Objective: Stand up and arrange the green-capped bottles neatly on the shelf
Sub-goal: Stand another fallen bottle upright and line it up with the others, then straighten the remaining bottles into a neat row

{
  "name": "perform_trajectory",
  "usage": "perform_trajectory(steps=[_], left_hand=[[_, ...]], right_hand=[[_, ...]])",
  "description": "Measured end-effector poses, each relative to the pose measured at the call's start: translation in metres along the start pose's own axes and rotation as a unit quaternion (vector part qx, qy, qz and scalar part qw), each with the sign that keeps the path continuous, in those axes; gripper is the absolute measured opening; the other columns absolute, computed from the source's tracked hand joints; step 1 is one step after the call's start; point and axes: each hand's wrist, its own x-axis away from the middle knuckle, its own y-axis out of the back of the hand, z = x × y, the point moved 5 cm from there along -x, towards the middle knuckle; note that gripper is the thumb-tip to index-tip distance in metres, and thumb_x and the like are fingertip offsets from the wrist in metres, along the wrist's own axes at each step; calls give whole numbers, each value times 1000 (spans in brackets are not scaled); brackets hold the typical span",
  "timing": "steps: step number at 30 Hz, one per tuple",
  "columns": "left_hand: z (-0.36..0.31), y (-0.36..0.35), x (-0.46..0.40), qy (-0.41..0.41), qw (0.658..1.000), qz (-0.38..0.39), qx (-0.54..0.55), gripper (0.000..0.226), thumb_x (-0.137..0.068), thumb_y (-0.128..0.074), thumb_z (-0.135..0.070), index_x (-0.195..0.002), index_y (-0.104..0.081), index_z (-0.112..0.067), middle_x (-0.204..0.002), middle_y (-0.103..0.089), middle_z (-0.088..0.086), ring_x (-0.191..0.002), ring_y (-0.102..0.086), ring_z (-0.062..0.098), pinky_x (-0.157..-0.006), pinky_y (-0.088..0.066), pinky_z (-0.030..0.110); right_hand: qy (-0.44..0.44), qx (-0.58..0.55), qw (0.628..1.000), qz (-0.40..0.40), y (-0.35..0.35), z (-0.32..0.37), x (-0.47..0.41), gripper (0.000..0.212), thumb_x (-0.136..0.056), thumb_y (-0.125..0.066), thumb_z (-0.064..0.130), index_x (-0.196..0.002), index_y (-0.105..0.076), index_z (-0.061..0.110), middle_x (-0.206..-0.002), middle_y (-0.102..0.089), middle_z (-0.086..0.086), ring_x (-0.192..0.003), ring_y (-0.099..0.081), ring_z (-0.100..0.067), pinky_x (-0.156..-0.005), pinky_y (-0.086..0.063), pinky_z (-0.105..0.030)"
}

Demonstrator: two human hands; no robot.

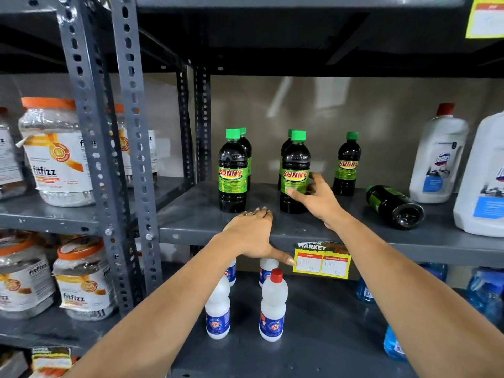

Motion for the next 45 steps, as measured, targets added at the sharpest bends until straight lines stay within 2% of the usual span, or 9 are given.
perform_trajectory(steps=[9, 16, 18, 22, 25, 31, 37, 40, 45], left_hand=[[-2, 4, 11, -39, 999, -32, 22, 126, -57, -61, -87, -152, -23, -13, -161, -21, 2, -143, -27, 22, -111, -32, 42], [-76, 6, 10, -155, 986, -24, 54, 115, -70, -54, -83, -154, -14, -15, -163, -9, -1, -148, -10, 16, -118, -15, 36], [-101, 6, -3, -159, 986, -10, 42, 112, -74, -50, -82, -154, -12, -14, -163, -6, 0, -148, -8, 17, -119, -14, 37], [-126, 11, -32, -114, 993, 23, 11, 118, -70, -51, -85, -154, -11, -14, -163, -10, 0, -146, -20, 23, -114, -25, 40], [-123, 11, -47, -92, 995, 42, 22, 123, -64, -58, -85, -155, -10, -18, -163, -10, -4, -146, -21, 23, -113, -27, 40], [-113, 5, -56, -108, 992, 32, 53, 124, -62, -62, -83, -154, -10, -17, -163, -9, -3, -148, -13, 20, -116, -24, 43], [-113, 1, -57, -106, 992, 34, 60, 121, -68, -61, -80, -155, -7, -16, -163, -3, -4, -148, -1, 13, -117, -14, 39], [-113, 0, -56, -107, 992, 29, 58, 120, -68, -61, -80, -155, -8, -17, -163, -3, -5, -148, -2, 14, -117, -15, 40], [-113, 0, -57, -104, 992, 30, 61, 120, -68, -60, -81, -155, -7, -18, -163, -3, -5, -148, -1, 13, -117, -14, 40]], right_hand=[[-3, -21, 1000, -16, 4, 4, 3, 76, -76, -81, 34, -139, -43, 17, -126, -60, -1, -116, -59, -19, -103, -47, -39], [110, 120, 939, -302, 94, 30, 32, 37, -85, -63, 42, -107, -67, 12, -107, -68, -8, -101, -64, -27, -89, -50, -40], [29, 253, 918, -303, 131, 25, 28, 43, -82, -63, 44, -109, -67, 11, -114, -64, -15, -108, -61, -37, -88, -49, -42], [-241, 439, 860, -95, 177, -12, 27, 94, -68, -61, 76, -133, -52, 8, -134, -59, -14, -123, -57, -35, -96, -48, -42], [-265, 388, 880, -65, 187, -24, 26, 82, -68, -63, 68, -126, -62, 11, -126, -65, -14, -111, -62, -34, -93, -52, -38], [-204, 244, 926, -203, 180, -35, 25, 71, -79, -63, 60, -120, -60, 1, -120, -65, -20, -115, -59, -39, -80, -45, -34], [-145, -104, 968, -176, 155, -53, 18, 63, -80, -76, 39, -125, -48, 5, -116, -64, -11, -107, -62, -26, -94, -51, -40], [-113, -99, 981, -124, 151, -58, 12, 55, -77, -80, 24, -124, -56, 7, -116, -69, -8, -109, -65, -22, -95, -49, -36], [-93, -75, 987, -104, 149, -66, 5, 88, -45, -88, 36, -123, -56, 11, -113, -72, -5, -107, -67, -21, -95, -50, -37]])
